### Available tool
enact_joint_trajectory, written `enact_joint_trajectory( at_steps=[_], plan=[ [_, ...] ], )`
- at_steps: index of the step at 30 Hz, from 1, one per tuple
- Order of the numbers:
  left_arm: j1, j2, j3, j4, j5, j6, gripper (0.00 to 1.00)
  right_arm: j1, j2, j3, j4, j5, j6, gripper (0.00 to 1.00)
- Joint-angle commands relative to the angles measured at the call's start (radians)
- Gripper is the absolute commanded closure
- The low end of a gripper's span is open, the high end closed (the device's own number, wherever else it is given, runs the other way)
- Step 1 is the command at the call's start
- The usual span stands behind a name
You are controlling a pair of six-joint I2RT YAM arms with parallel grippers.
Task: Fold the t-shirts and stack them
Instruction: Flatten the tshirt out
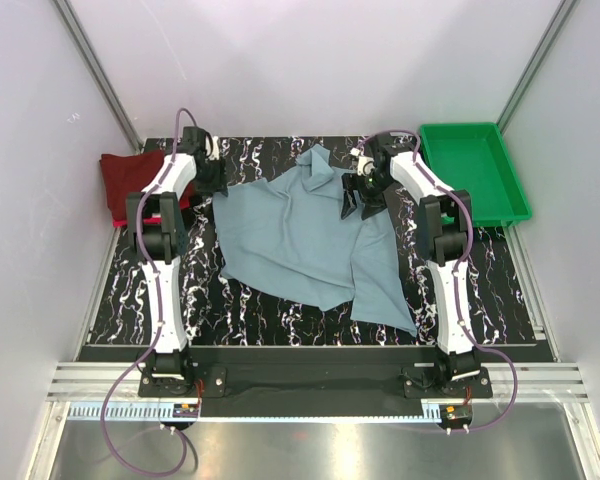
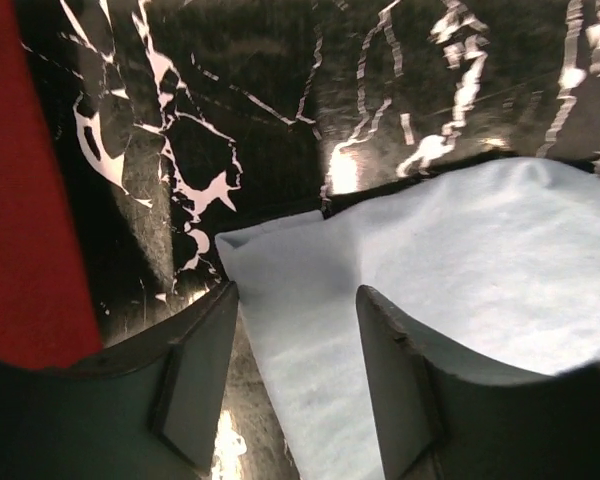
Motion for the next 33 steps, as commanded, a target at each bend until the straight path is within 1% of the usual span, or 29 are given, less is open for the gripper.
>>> enact_joint_trajectory(
  at_steps=[1,2,3,5,6,7,10,11,14,18,19,23,24,26,28,30,31,33],
  plan=[
    [0.02,0.02,-0.003,0.011,0.001,0.003,0.46,-0.004,-0.081,-0.007,-0.009,0.026,-0.014,0.21],
    [0.02,0.023,-0.006,0.011,0.002,0.001,0.48,-0.004,-0.084,-0.012,-0.009,0.033,-0.019,0.2],
    [0.02,0.027,-0.006,0.011,0.007,0.0,0.55,-0.004,-0.084,-0.025,-0.008,0.041,-0.02,0.21],
    [0.02,0.03,-0.012,0.009,0.033,0.0,0.65,-0.004,-0.087,-0.042,-0.006,0.05,-0.022,0.2],
    [0.02,0.03,-0.012,0.008,0.046,0.009,0.73,-0.004,-0.089,-0.047,-0.009,0.052,-0.025,0.2],
    [0.017,0.028,-0.014,0.009,0.057,0.012,0.89,-0.004,-0.09,-0.056,-0.008,0.05,-0.025,0.21],
    [0.005,0.01,0.003,0.011,0.111,0.032,1.0,-0.004,-0.096,-0.064,-0.006,0.049,-0.023,0.2],
    [0.005,0.001,0.008,0.014,0.138,0.04,1.0,-0.003,-0.098,-0.067,-0.005,0.05,-0.023,0.2],
    [-0.058,-0.053,0.014,0.018,0.177,0.038,1.0,-0.004,-0.095,-0.075,-0.005,0.044,-0.023,0.2],
    [-0.153,-0.14,0.016,0.024,0.183,-0.046,1.0,-0.004,-0.087,-0.078,-0.003,0.046,-0.022,0.2],
    [-0.193,-0.153,0.012,0.021,0.191,-0.055,1.0,-0.004,-0.085,-0.076,-0.005,0.046,-0.02,0.2],
    [-0.293,-0.22,-0.064,0.005,0.205,-0.089,1.0,-0.004,-0.076,-0.062,-0.005,0.024,-0.013,0.2],
    [-0.306,-0.228,-0.084,0.006,0.22,-0.089,0.97,-0.004,-0.078,-0.058,-0.005,0.02,-0.011,0.2],
    [-0.337,-0.242,-0.138,0.003,0.247,-0.095,0.8,-0.003,-0.081,-0.059,0.001,0.012,-0.01,0.2],
    [-0.343,-0.272,-0.21,0.009,0.266,-0.117,0.69,-0.004,-0.084,-0.067,0.006,0.012,-0.01,0.2],
    [-0.34,-0.309,-0.248,0.017,0.275,-0.137,0.58,-0.003,-0.09,-0.074,0.009,0.01,-0.01,0.2],
    [-0.33,-0.32,-0.268,0.018,0.275,-0.135,0.48,-0.004,-0.092,-0.076,0.009,0.004,-0.01,0.2],
    [-0.305,-0.351,-0.262,0.018,0.249,-0.106,0.43,-0.003,-0.093,-0.076,0.015,0.001,-0.003,0.2]
  ],
)
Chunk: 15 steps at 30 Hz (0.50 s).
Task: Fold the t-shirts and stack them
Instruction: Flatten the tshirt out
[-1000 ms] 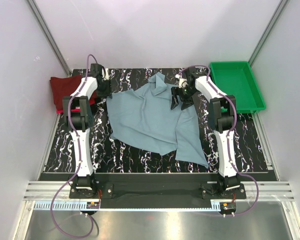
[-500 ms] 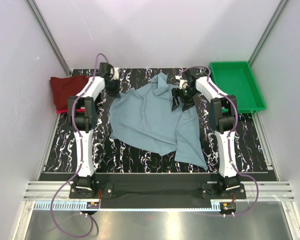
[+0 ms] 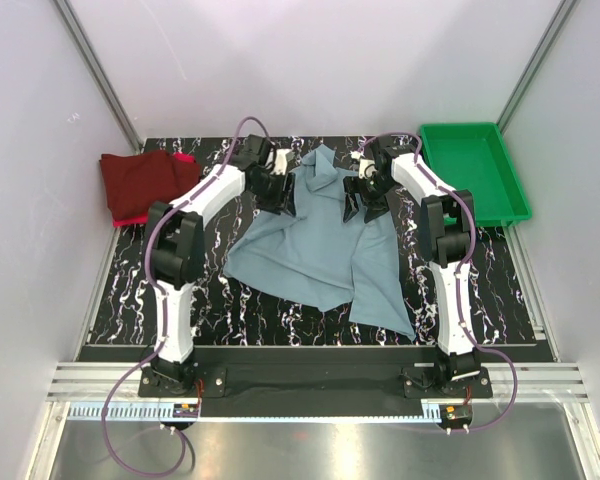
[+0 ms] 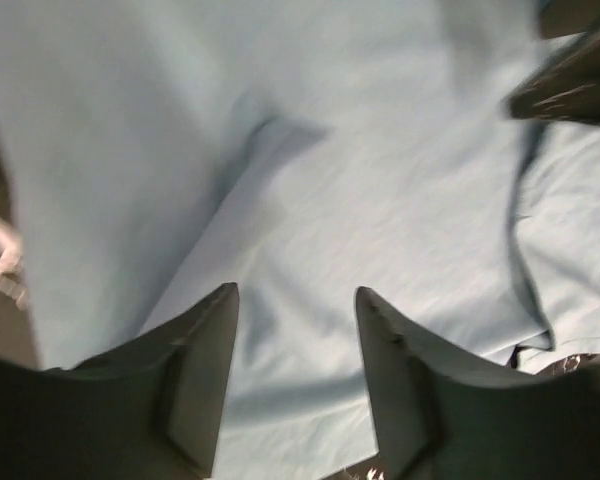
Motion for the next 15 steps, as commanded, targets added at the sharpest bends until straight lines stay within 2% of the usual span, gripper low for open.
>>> enact_joint_trajectory(
  at_steps=[1,3,4,10,15],
  plan=[
    [0.071,-0.084,0.006,0.016,-0.024,0.011,0.41,-0.003,-0.054,-0.005,0.007,-0.025,0.006,0.2],
    [0.091,-0.087,0.03,0.011,-0.124,0.048,0.36,-0.003,-0.056,0.003,0.01,-0.027,0.009,0.2],
    [0.11,-0.081,0.059,0.006,-0.136,0.067,0.37,-0.003,-0.056,0.004,0.012,-0.027,0.01,0.2],
    [0.134,0.052,0.208,-0.021,-0.058,0.15,0.46,-0.003,-0.057,0.001,0.013,-0.03,0.01,0.2],
    [0.141,0.192,0.314,-0.001,0.024,0.197,0.48,-0.003,-0.06,-0.01,0.013,-0.035,0.009,0.2]
  ],
)
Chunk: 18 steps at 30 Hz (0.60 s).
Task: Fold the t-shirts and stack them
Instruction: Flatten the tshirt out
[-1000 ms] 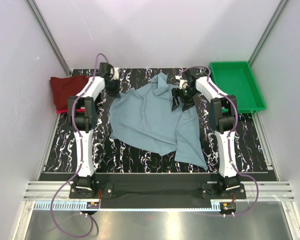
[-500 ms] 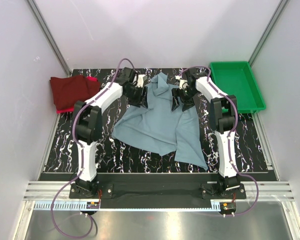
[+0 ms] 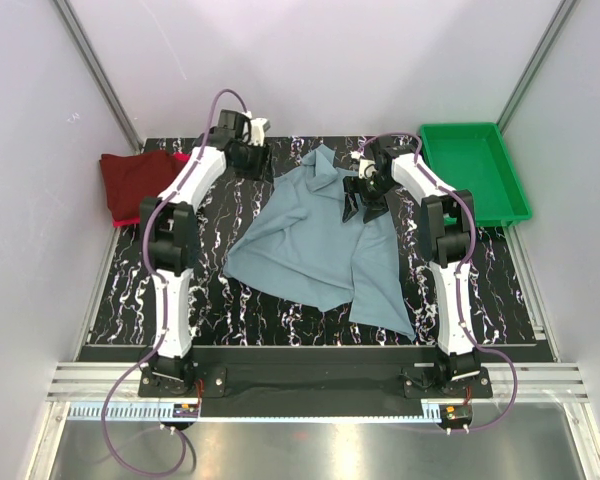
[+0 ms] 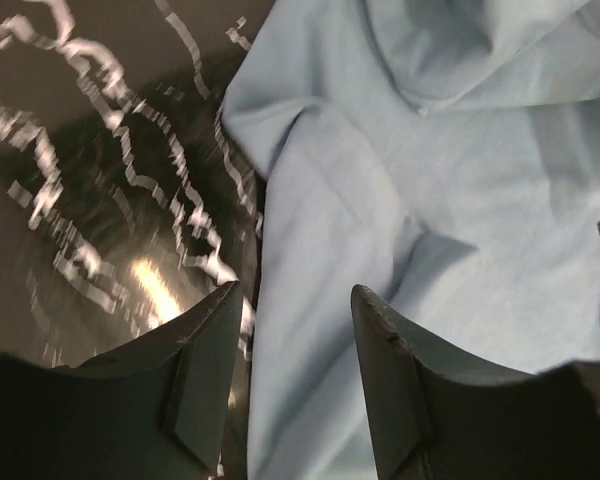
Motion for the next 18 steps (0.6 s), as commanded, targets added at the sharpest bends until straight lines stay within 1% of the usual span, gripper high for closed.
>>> enact_joint_trajectory(
  at_steps=[1,5,12,14,16,17,18],
  plan=[
    [0.0,0.091,0.083,0.02,0.085,0.061,0.48,-0.004,-0.06,-0.008,0.009,-0.017,0.006,0.2],
    [0.014,0.169,0.136,0.06,0.111,0.057,0.48,-0.003,-0.06,-0.015,0.009,-0.014,0.001,0.2],
    [0.023,0.211,0.168,0.086,0.131,0.051,0.48,-0.003,-0.055,-0.006,0.012,-0.011,0.001,0.2],
    [0.022,0.214,0.165,0.086,0.148,0.048,0.5,-0.003,-0.054,-0.008,0.01,-0.009,0.001,0.2],
    [0.019,0.213,0.159,0.085,0.171,0.045,0.55,-0.003,-0.051,-0.009,0.01,-0.006,0.0,0.2],
    [0.017,0.206,0.156,0.083,0.18,0.039,0.64,-0.003,-0.051,-0.009,0.01,-0.006,-0.002,0.2],
    [0.016,0.202,0.147,0.085,0.194,0.035,0.68,-0.003,-0.049,-0.008,0.01,-0.005,-0.002,0.2]
  ],
)
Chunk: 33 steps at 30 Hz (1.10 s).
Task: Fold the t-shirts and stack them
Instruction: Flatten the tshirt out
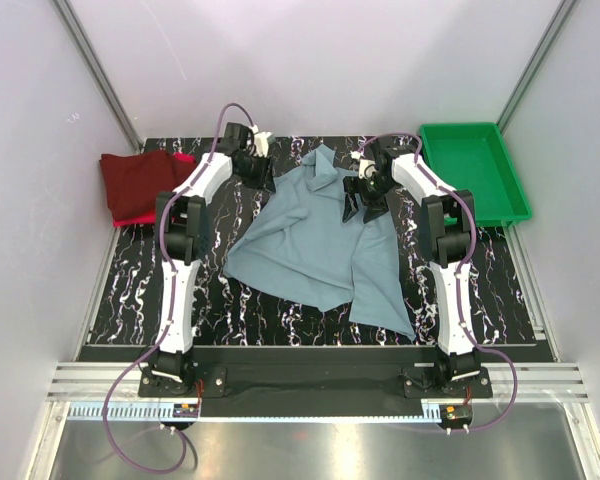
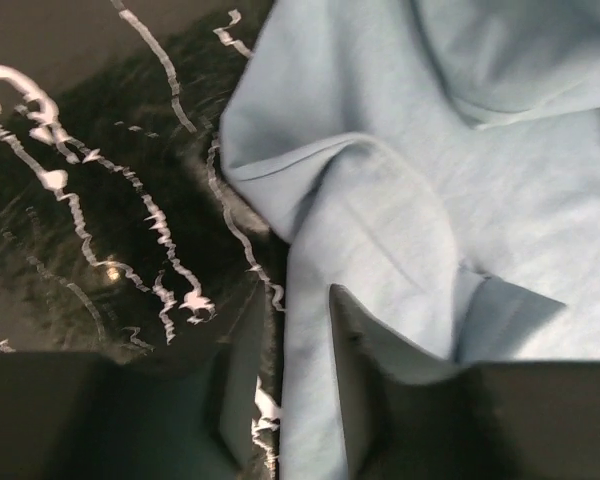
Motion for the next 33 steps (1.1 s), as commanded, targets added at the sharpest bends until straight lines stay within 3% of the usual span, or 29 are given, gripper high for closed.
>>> enact_joint_trajectory(
  at_steps=[1,3,6,11,14,16,19,22,26,29,33],
  plan=[
    [-0.008,-0.03,0.029,0.041,0.102,-0.005,0.72,-0.003,-0.043,0.0,0.008,-0.003,-0.002,0.2],
    [-0.011,-0.044,0.012,0.043,0.119,-0.018,0.71,-0.003,-0.04,0.003,0.008,-0.003,-0.002,0.2],
    [-0.017,-0.057,-0.001,0.041,0.122,-0.051,0.56,-0.003,-0.035,0.011,0.008,-0.006,-0.002,0.2],
    [-0.027,-0.056,-0.002,0.041,0.113,-0.059,0.51,-0.001,-0.038,0.014,0.009,-0.009,-0.002,0.2],
    [-0.03,-0.047,0.002,0.043,0.105,-0.05,0.55,-0.003,-0.043,0.004,0.011,-0.007,-0.003,0.2],
    [-0.031,-0.042,0.003,0.04,0.096,-0.044,0.64,-0.001,-0.046,0.001,0.011,-0.006,-0.005,0.2],
    [-0.031,-0.042,0.002,0.036,0.1,-0.033,0.7,-0.001,-0.046,0.0,0.012,-0.007,-0.005,0.2],
    [-0.033,-0.041,-0.002,0.036,0.107,-0.033,0.7,-0.001,-0.043,0.003,0.011,-0.009,-0.003,0.2],
    [-0.036,-0.028,-0.003,0.029,0.071,-0.032,0.56,-0.001,-0.041,0.008,0.012,-0.009,-0.003,0.2],
    [-0.039,-0.014,0.0,0.027,0.064,-0.027,0.58,0.0,-0.041,0.003,0.012,-0.006,-0.005,0.2],
    [-0.042,-0.005,0.0,0.029,0.073,-0.028,0.73,-0.001,-0.046,-0.005,0.012,-0.004,-0.007,0.2]
  ],
)
